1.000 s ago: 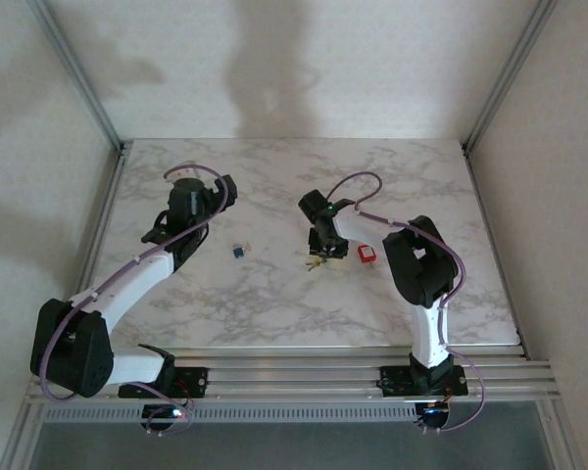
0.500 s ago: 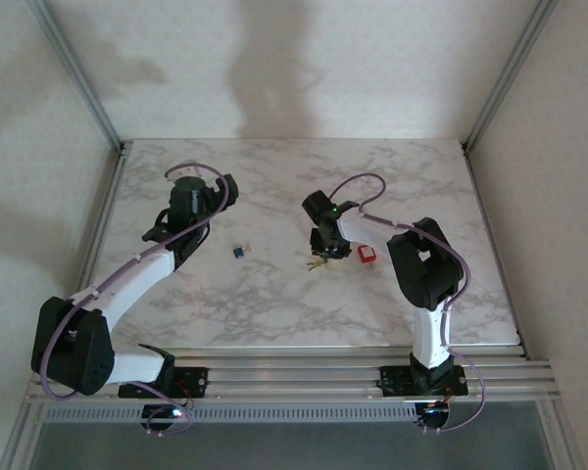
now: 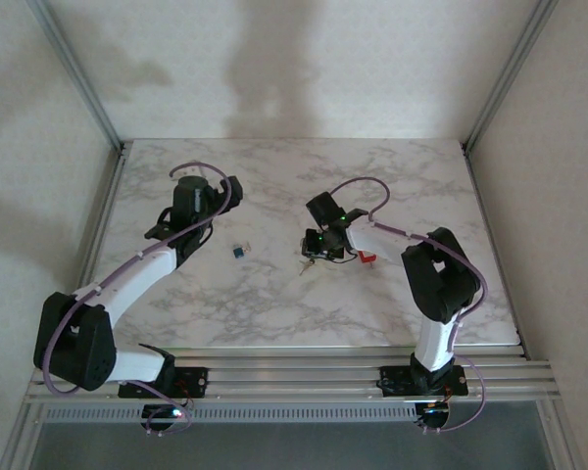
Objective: Lock with the key
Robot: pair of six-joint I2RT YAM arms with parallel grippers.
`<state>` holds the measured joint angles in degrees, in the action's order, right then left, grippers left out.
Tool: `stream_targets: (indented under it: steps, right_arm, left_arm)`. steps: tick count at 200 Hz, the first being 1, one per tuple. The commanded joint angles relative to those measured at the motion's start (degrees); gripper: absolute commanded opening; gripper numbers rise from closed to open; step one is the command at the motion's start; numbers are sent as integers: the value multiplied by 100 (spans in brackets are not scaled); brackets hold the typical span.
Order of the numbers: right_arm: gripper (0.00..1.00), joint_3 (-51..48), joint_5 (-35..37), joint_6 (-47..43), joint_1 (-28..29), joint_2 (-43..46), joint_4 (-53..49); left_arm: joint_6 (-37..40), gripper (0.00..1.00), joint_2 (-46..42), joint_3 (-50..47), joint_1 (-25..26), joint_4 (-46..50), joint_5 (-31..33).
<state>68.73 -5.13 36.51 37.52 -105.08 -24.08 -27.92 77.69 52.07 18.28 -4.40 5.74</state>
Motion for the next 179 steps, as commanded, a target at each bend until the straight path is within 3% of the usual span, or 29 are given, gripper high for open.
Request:
stream_targets:
  steps: [1,59,151,179]
  right_arm:
    - [25,-133,-334,-149,44,305,331]
    - [25,-462,-705,-133,83,752,781]
    - [25,-583,-835,-214,250,1066,962]
    - [25,-602,-831,-215,266,1086,979]
  left_arm:
    - [-213,99,218,157,42,37,-400]
    - [-1259,100,801,151,95,-165,-1563]
    - [-1704,99,1098,340,846,-33,-1896]
    - [-2029,90,1136,35,899,-417,-2166]
